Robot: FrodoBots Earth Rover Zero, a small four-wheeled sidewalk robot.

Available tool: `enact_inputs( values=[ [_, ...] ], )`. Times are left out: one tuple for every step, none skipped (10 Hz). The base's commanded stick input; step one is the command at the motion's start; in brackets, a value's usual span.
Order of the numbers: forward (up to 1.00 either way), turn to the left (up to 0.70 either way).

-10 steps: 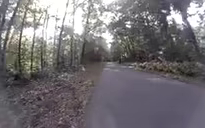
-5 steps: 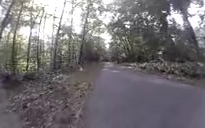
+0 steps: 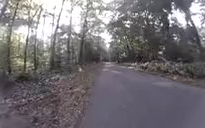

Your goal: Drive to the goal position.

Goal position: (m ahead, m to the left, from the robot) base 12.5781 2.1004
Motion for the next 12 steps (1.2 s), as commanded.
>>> enact_inputs(
  values=[
    [0.70, -0.01],
    [0.70, -0.01],
    [0.70, -0.01],
    [0.70, -0.01],
    [0.70, -0.01],
    [0.70, -0.01],
    [0.70, -0.01],
    [0.70, -0.01],
    [0.70, -0.01],
    [0.70, -0.01],
    [0.70, -0.01],
    [0.70, -0.01]
  ],
)
